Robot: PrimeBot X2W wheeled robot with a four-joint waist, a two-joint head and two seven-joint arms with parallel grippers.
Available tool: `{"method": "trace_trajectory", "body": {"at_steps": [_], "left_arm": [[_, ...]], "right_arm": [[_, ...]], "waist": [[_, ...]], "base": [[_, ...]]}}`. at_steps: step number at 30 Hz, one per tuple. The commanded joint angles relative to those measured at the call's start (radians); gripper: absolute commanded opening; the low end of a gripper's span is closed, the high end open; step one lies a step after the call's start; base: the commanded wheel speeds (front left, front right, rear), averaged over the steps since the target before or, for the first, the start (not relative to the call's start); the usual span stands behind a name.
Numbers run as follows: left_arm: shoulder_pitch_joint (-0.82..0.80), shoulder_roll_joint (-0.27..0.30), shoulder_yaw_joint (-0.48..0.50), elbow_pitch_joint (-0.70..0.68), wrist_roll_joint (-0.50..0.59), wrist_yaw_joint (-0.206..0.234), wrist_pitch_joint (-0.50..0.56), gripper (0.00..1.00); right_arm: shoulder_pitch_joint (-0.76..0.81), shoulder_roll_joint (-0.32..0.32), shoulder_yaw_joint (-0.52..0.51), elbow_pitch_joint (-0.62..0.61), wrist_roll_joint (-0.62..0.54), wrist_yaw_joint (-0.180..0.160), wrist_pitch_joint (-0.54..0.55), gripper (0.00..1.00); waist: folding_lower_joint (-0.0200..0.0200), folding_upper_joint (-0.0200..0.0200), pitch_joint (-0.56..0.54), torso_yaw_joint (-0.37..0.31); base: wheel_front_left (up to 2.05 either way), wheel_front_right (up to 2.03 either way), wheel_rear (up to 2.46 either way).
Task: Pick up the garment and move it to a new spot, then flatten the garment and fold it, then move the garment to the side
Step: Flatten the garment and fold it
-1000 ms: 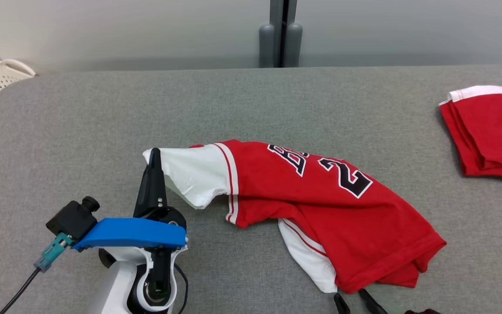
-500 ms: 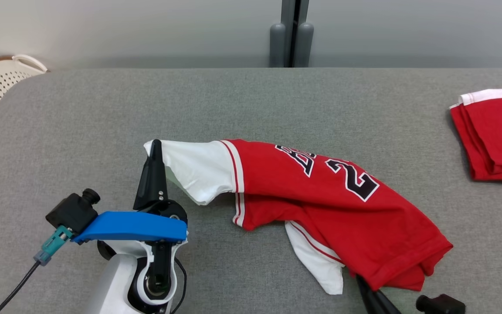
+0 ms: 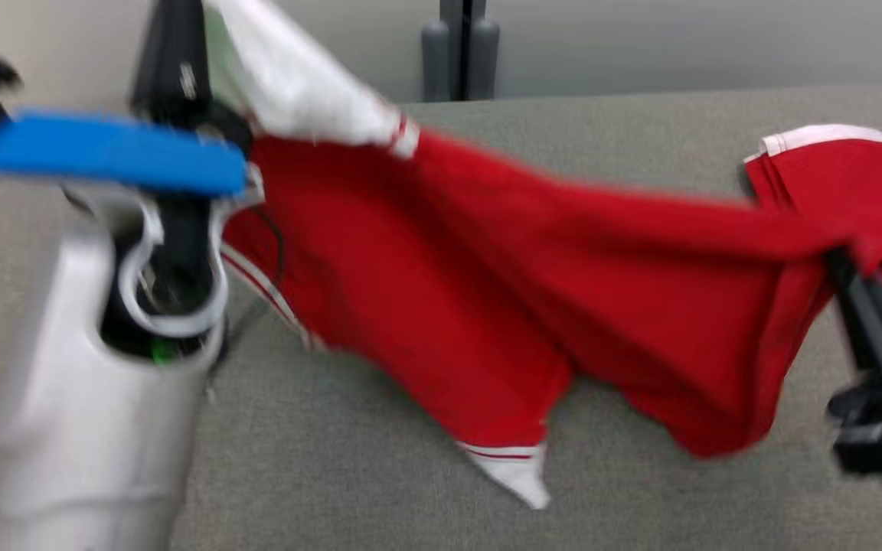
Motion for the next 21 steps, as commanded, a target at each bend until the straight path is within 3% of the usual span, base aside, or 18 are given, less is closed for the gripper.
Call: {"method": "trace_trajectory", "body": {"at_steps": [1, 6, 11, 16, 21], "left_arm": [[-0.065, 0.008, 0.003, -0.003, 0.01, 0.006, 0.015, 0.0], [-0.402, 0.037, -0.017, 0.108, 0.063, 0.017, 0.091, 0.0], [-0.721, 0.05, -0.024, 0.31, 0.131, -0.033, 0.058, 0.0], [-0.944, 0.051, -0.007, 0.499, 0.187, -0.095, -0.071, 0.0], [-1.058, 0.038, 0.02, 0.625, 0.183, -0.164, -0.162, 0.0]], "right_arm": [[-0.057, -0.014, -0.01, -0.005, 0.02, 0.0, 0.018, 0.0], [-0.43, -0.099, 0.01, 0.049, 0.131, 0.0, 0.176, 0.0], [-0.861, -0.114, 0.077, 0.241, 0.163, 0.0, 0.255, 0.0], [-1.172, -0.083, 0.148, 0.441, 0.12, 0.0, 0.19, 0.0], [-1.311, -0.106, 0.252, 0.562, 0.118, 0.0, 0.131, 0.0]], "waist": [[0.0, -0.0001, 0.027, 0.01], [0.0, -0.0001, 0.164, 0.011], [0.0, -0.0001, 0.297, 0.006], [0.0, -0.0001, 0.373, 0.011], [0.0, -0.0001, 0.419, 0.036]], "base": [[0.0, 0.0, 0.0], [0.0, 0.0, 0.0], [0.0, 0.0, 0.0], [0.0, 0.0, 0.0], [0.0, 0.0, 0.0]]}}
